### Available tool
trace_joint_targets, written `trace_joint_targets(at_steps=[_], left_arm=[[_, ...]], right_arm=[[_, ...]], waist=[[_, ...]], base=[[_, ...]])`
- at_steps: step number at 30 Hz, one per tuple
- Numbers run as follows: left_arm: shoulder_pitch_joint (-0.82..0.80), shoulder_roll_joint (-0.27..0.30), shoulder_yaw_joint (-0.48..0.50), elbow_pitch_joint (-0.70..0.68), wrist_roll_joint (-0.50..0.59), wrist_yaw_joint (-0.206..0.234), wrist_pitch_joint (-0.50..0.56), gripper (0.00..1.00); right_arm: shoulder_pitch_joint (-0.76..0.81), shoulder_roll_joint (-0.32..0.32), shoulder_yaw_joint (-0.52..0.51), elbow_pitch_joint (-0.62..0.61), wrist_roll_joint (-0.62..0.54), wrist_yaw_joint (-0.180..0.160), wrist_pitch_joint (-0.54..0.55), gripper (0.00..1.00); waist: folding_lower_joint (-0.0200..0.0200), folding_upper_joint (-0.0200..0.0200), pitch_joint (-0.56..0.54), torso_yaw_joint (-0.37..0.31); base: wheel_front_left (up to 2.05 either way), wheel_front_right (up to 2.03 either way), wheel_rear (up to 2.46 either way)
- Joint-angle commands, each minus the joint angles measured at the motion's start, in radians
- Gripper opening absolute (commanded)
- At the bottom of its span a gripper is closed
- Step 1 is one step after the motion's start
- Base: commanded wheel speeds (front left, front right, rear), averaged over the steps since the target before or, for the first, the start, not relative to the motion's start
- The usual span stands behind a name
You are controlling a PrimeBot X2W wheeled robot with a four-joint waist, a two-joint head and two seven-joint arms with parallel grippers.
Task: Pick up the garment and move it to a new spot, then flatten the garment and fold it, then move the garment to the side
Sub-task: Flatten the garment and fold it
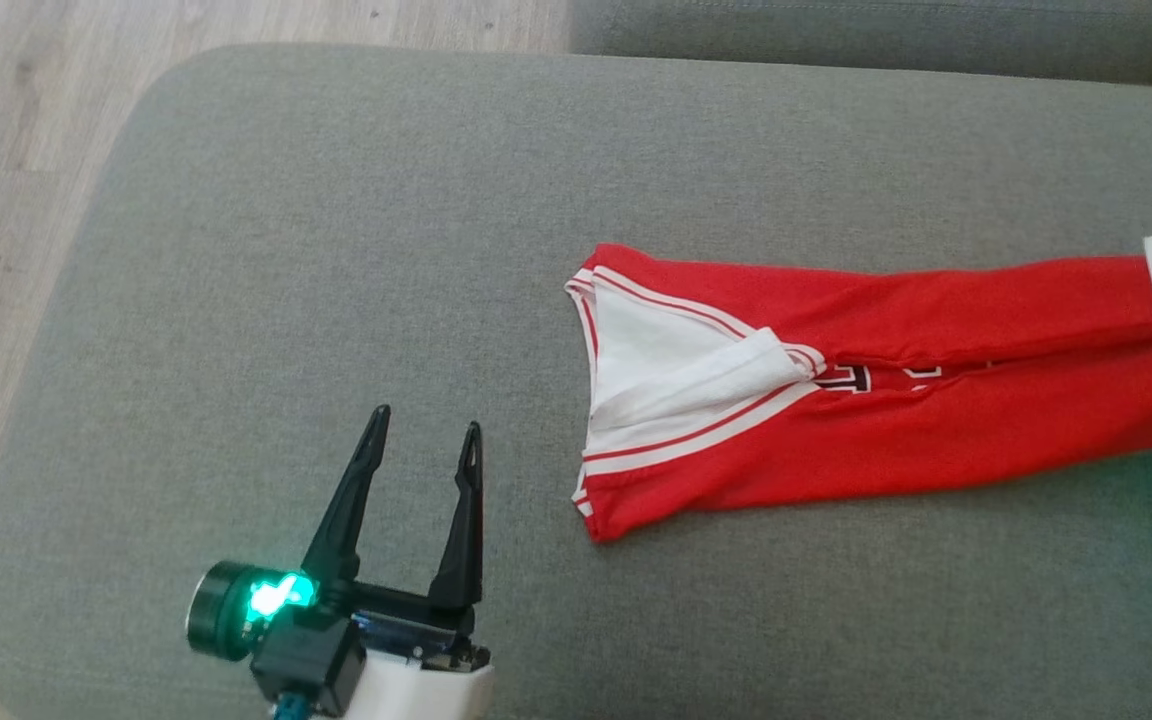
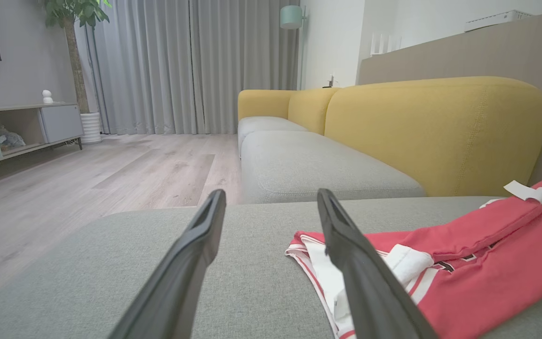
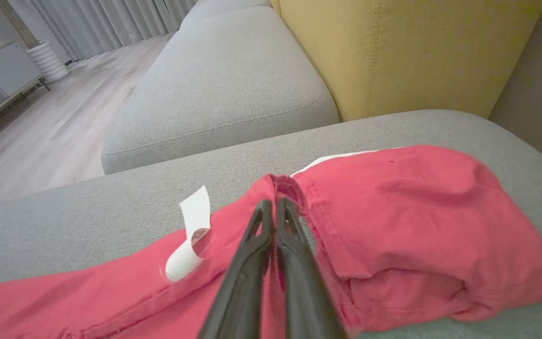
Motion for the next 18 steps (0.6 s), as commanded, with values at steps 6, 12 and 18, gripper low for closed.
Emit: trace_joint_targets(at_steps=[6,12,18], left_arm=[[-0.014,-0.014,0.056,-0.017,0.017,-0.015,-0.006,1.00],[-0.003,-0.018,0.065,-0.008,0.026,-0.025,-0.006,1.00],[0.000,-0.023,0.063,0.002,0.030,-0.033,-0.006,1.00]], right_arm=[[0.010,0.004,0.000,-0.069,-0.032,0.007,0.017,0.00],[0.018,0.053,0.030,-0.145,-0.024,0.007,0.026,0.00],[0.012,0.123,0.112,-0.257,0.005,0.007,0.040,0.00]], waist=[[0.0000,0.0000,-0.010,-0.005],[0.0000,0.0000,-0.029,-0.002],[0.0000,0.0000,-0.050,0.010]], base=[[0.00,0.00,0.00],[0.00,0.00,0.00],[0.00,0.00,0.00]])
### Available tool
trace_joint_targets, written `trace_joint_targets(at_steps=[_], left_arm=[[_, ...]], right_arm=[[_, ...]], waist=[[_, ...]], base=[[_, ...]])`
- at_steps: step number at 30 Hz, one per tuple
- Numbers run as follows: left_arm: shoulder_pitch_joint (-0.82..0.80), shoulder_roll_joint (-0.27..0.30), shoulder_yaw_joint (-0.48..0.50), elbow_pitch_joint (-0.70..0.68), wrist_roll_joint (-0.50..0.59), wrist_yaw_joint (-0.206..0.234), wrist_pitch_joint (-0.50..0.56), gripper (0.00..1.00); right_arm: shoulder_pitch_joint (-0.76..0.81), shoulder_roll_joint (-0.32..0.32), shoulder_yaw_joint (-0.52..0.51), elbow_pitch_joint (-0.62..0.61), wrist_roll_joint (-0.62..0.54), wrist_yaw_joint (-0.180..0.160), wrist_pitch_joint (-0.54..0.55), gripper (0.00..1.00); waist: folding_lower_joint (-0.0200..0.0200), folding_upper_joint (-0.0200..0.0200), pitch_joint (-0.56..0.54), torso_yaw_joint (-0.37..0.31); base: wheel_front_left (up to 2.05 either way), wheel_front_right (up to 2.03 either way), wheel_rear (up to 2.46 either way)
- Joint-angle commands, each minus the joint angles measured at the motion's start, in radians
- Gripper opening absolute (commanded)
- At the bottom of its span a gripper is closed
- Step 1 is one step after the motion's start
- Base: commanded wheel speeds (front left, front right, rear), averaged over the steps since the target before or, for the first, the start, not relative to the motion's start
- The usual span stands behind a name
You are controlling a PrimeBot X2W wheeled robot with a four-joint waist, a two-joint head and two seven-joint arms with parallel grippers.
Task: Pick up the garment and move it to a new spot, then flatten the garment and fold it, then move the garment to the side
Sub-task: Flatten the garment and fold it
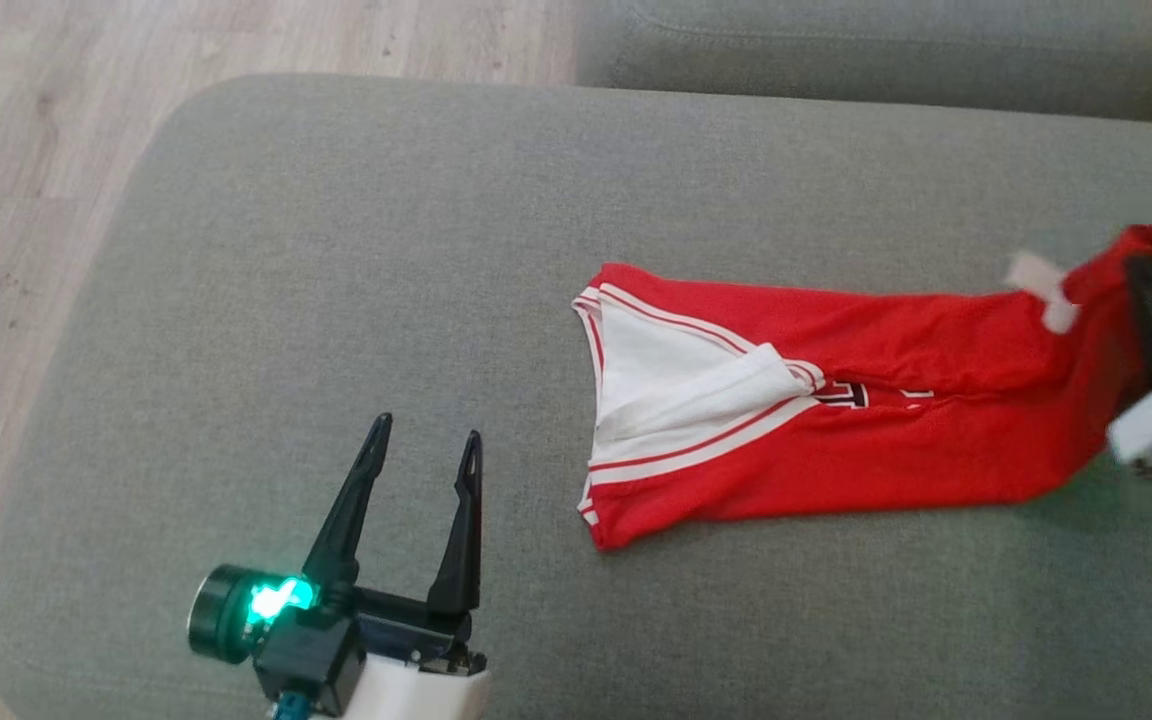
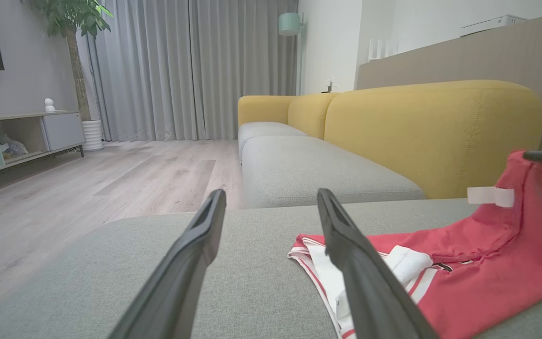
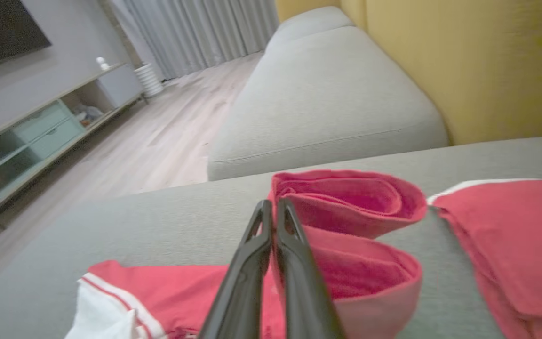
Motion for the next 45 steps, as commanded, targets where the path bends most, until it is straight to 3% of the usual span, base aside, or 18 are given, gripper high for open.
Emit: trace_joint_targets(at_steps=[1,12,21,29,30,31,37,45], left_arm=[[-0.004,-0.012,0.035,-0.027,0.009,0.000,-0.006,1.00],[0.016,-0.017,0.024,-0.010,0.018,-0.014,-0.006,1.00],[0.025,-0.018,0.013,0.004,0.021,-0.025,-0.006,1.00],[0.020,-0.020,0.009,0.010,0.020,-0.027,-0.006,1.00],[0.020,-0.020,0.009,0.011,0.020,-0.027,-0.006,1.00],[0.019,-0.020,0.009,0.012,0.019,-0.026,-0.006,1.00],[0.022,-0.021,0.021,0.013,0.018,-0.019,-0.006,1.00],[0.047,-0.021,0.043,0.003,0.025,-0.007,-0.006,1.00]], right_arm=[[-0.025,-0.008,0.025,-0.046,0.007,0.007,0.006,0.00],[-0.058,0.131,0.252,-0.060,0.042,0.007,-0.015,0.00],[-0.098,0.218,0.398,0.077,0.074,0.007,-0.065,0.00],[-0.152,0.252,0.490,0.220,0.091,0.007,-0.108,0.00],[-0.159,0.256,0.499,0.237,0.095,0.007,-0.113,0.35],[-0.166,0.260,0.504,0.252,0.099,0.007,-0.122,1.00],[-0.197,0.259,0.528,0.247,0.136,0.007,-0.221,1.00],[-0.150,0.130,0.464,0.208,0.116,0.007,-0.351,1.00]], waist=[[0.0000,0.0000,-0.007,0.005],[0.0000,0.0000,-0.056,0.067],[0.0000,0.0000,-0.062,0.124],[0.0000,0.0000,-0.052,0.161],[0.0000,0.0000,-0.051,0.162],[0.0000,0.0000,-0.050,0.164],[0.0000,0.0000,-0.057,0.154],[0.0000,0.0000,-0.096,0.097]], base=[[0.00,0.00,0.00],[0.00,0.00,0.00],[0.00,0.00,0.00],[0.00,0.00,0.00],[0.00,0.00,0.00],[0.00,0.00,0.00],[0.00,0.00,0.00],[0.00,0.00,0.00]])
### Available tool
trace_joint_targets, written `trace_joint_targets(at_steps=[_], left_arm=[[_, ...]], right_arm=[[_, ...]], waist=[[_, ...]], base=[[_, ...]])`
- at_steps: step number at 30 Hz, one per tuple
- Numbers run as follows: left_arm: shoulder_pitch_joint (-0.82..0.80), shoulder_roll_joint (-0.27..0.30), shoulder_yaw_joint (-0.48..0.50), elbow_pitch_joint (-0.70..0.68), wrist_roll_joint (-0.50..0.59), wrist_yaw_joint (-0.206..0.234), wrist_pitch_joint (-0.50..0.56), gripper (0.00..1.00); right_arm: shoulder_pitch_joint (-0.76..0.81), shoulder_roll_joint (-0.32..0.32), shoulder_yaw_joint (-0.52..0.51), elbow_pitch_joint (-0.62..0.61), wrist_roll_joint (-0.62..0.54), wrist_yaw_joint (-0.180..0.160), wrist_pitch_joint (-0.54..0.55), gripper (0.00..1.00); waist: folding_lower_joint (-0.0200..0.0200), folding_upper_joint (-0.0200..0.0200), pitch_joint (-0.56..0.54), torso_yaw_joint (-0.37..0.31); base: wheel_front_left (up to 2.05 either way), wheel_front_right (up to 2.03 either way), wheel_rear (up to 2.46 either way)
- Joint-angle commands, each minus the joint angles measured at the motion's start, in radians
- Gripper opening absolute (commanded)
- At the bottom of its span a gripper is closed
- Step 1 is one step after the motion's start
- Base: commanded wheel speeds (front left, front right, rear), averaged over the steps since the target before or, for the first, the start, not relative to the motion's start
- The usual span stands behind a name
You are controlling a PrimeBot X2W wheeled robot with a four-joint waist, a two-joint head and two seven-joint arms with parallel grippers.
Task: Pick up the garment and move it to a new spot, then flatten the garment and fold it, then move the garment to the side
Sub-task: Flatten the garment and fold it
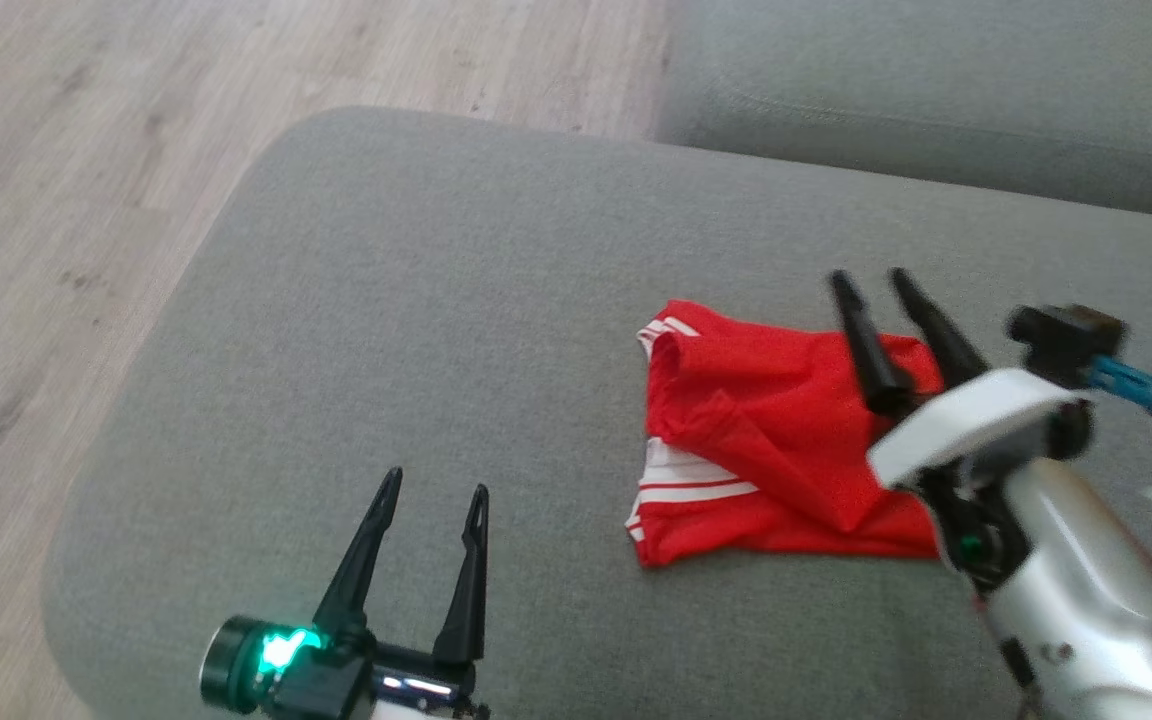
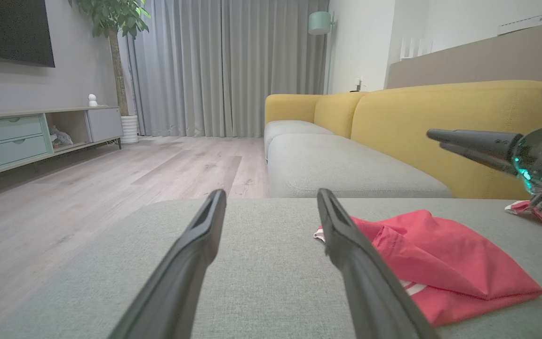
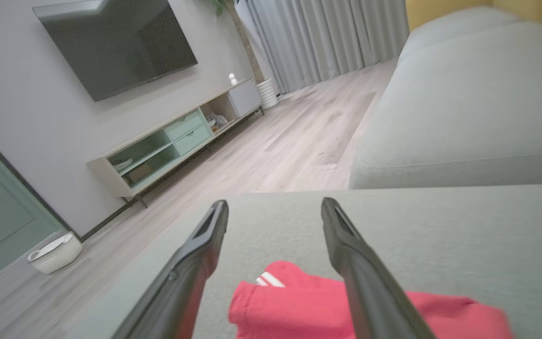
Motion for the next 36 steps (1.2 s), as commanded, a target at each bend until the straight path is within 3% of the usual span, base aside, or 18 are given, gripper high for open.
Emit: trace_joint_targets(at_steps=[1,5,6,7,18,30,36], left_arm=[[-0.015,-0.011,0.042,-0.034,0.010,0.006,-0.005,1.00],[-0.001,-0.011,0.052,-0.036,0.009,0.005,-0.005,1.00],[0.003,-0.011,0.055,-0.037,0.008,0.004,-0.005,1.00],[0.005,-0.011,0.058,-0.038,0.008,0.004,-0.005,1.00],[-0.003,-0.011,0.048,-0.036,-0.001,-0.012,-0.005,1.00],[-0.056,-0.012,0.002,-0.023,-0.038,-0.009,-0.005,1.00],[-0.077,-0.012,-0.023,-0.014,-0.063,0.004,-0.005,1.00]], right_arm=[[0.011,-0.016,0.000,-0.036,-0.005,0.007,-0.022,1.00],[0.074,-0.072,0.002,-0.047,-0.004,0.007,-0.058,1.00],[0.090,-0.082,0.010,-0.050,0.008,0.007,-0.057,0.60],[0.103,-0.093,0.023,-0.054,0.021,0.007,-0.052,0.00],[0.027,-0.163,0.244,-0.041,0.302,0.007,0.190,0.00],[-0.178,-0.134,0.386,0.197,0.384,0.007,0.250,0.00],[-0.251,-0.141,0.418,0.293,0.403,0.007,0.212,0.00]], waist=[[-0.0001,0.0000,-0.017,-0.018],[-0.0001,0.0000,-0.041,-0.037],[-0.0001,0.0000,-0.045,-0.042],[-0.0001,0.0000,-0.046,-0.045],[-0.0001,0.0000,-0.018,0.005],[-0.0001,0.0000,0.067,0.144],[-0.0001,0.0000,0.108,0.213]], base=[[0.00,0.00,0.00],[0.00,0.00,0.00],[0.00,0.00,0.00],[0.00,0.00,0.00],[0.00,0.00,0.00],[0.00,0.00,0.00],[0.00,0.00,0.00]])
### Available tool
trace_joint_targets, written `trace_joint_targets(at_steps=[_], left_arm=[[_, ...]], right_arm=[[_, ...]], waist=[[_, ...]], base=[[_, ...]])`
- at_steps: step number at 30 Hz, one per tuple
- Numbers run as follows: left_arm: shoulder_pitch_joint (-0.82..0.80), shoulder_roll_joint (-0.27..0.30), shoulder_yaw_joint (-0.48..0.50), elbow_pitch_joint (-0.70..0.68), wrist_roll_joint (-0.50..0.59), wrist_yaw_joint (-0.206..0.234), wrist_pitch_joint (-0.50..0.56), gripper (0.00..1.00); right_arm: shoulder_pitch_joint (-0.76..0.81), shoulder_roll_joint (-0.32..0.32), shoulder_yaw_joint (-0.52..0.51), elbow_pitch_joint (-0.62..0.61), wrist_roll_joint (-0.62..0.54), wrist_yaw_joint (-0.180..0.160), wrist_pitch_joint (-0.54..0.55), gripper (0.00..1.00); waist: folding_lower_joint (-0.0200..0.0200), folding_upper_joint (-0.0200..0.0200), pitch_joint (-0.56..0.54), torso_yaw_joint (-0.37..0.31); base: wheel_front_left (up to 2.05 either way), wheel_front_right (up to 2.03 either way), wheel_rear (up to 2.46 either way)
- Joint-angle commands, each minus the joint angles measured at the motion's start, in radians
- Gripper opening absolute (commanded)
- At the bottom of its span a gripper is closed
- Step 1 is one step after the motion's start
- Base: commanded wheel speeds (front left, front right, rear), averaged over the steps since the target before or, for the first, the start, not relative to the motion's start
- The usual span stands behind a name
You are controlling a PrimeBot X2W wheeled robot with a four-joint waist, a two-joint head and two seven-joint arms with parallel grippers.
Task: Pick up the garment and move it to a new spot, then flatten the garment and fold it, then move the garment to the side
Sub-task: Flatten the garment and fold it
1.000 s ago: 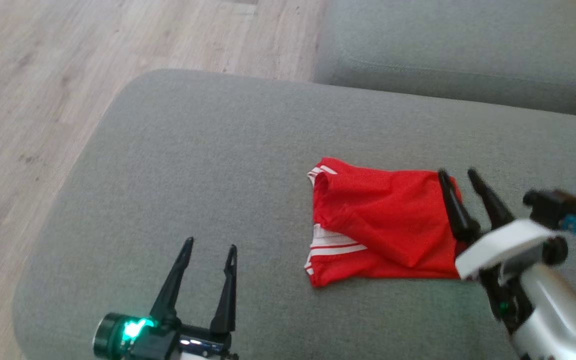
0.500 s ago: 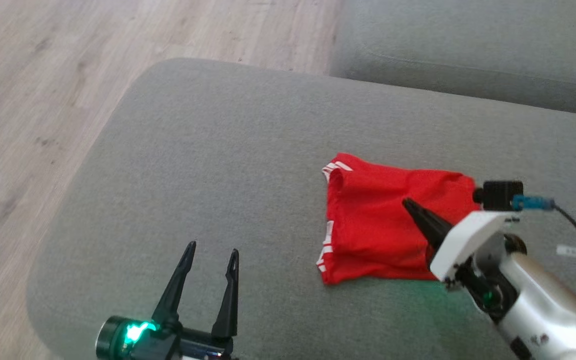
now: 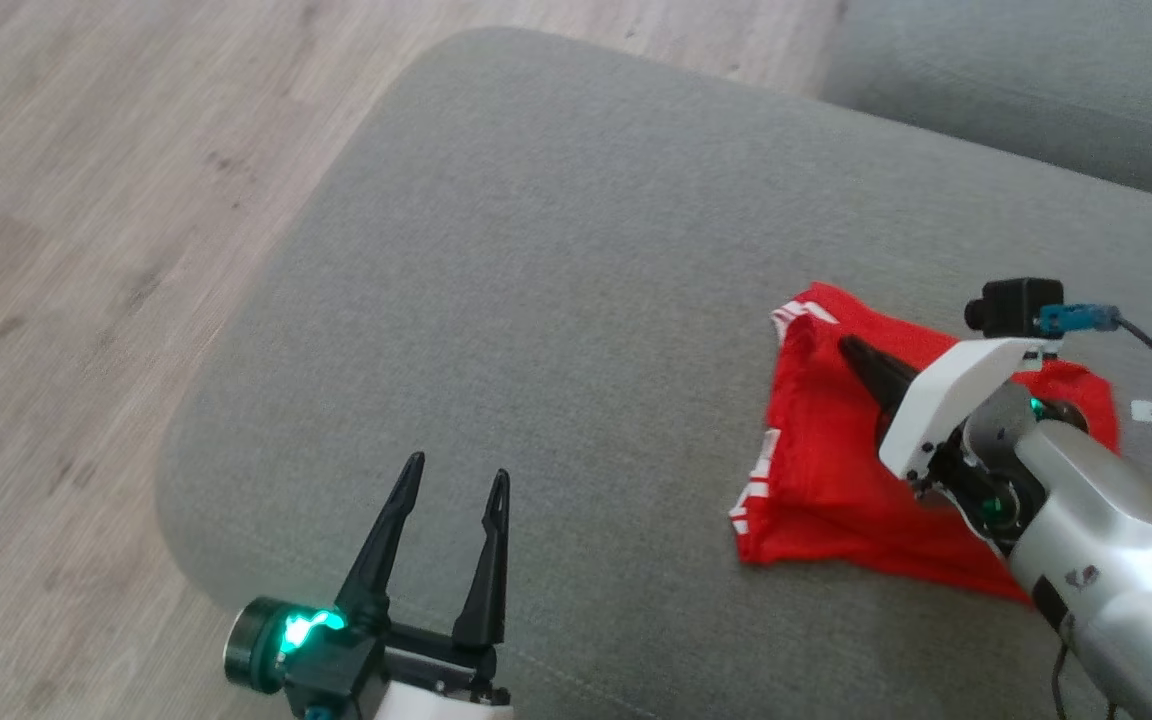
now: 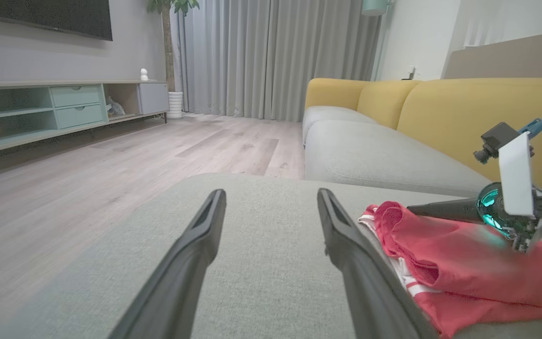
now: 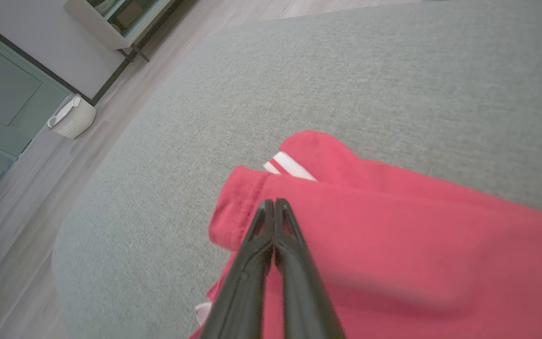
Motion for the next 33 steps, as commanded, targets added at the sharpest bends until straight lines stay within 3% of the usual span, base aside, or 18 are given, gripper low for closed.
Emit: trace_joint_targets(at_steps=[1,6,12,19,24,28,29,30,33], left_arm=[[-0.041,-0.008,0.018,-0.027,-0.006,0.008,-0.005,1.00],[-0.047,-0.008,0.016,-0.020,-0.004,0.011,-0.005,1.00],[-0.034,-0.008,0.037,-0.013,0.020,0.008,-0.005,1.00],[0.013,-0.005,0.069,-0.012,0.039,0.003,-0.005,1.00],[0.042,-0.004,0.078,-0.004,0.049,-0.005,-0.005,1.00],[0.061,-0.001,0.098,-0.007,0.052,-0.001,-0.005,1.00],[0.067,-0.001,0.106,-0.008,0.051,0.002,-0.005,1.00],[0.073,-0.001,0.112,-0.009,0.049,0.004,-0.005,1.00],[0.097,-0.002,0.145,-0.012,0.033,0.022,-0.005,1.00]], right_arm=[[-0.035,-0.003,0.013,-0.007,0.007,0.007,-0.027,0.00],[-0.063,0.010,0.042,0.045,-0.029,0.007,-0.198,0.00],[-0.030,0.050,0.106,0.090,-0.090,0.007,-0.364,0.00],[0.083,0.127,0.176,0.073,-0.144,0.007,-0.395,0.00],[0.182,0.182,0.283,0.024,-0.098,0.007,-0.365,0.00],[0.208,0.186,0.328,-0.038,-0.056,0.007,-0.373,0.00],[0.208,0.183,0.325,-0.042,-0.057,0.007,-0.381,0.39],[0.210,0.179,0.319,-0.045,-0.064,0.007,-0.387,1.00],[0.210,0.163,0.252,-0.065,-0.138,0.007,-0.396,1.00]], waist=[[-0.0001,0.0000,0.027,0.031],[-0.0001,0.0000,0.029,0.029],[-0.0001,0.0000,-0.019,-0.037],[-0.0001,0.0000,-0.094,-0.119],[-0.0001,0.0000,-0.135,-0.155],[-0.0001,0.0000,-0.153,-0.201],[-0.0001,0.0000,-0.160,-0.218],[-0.0001,0.0000,-0.164,-0.233],[-0.0001,0.0000,-0.181,-0.294]], base=[[0.00,0.00,0.00],[0.00,0.00,0.00],[0.00,0.00,0.00],[0.00,0.00,0.00],[0.00,0.00,0.00],[0.00,0.00,0.00],[0.00,0.00,0.00],[0.00,0.00,0.00],[0.00,0.00,0.00]])
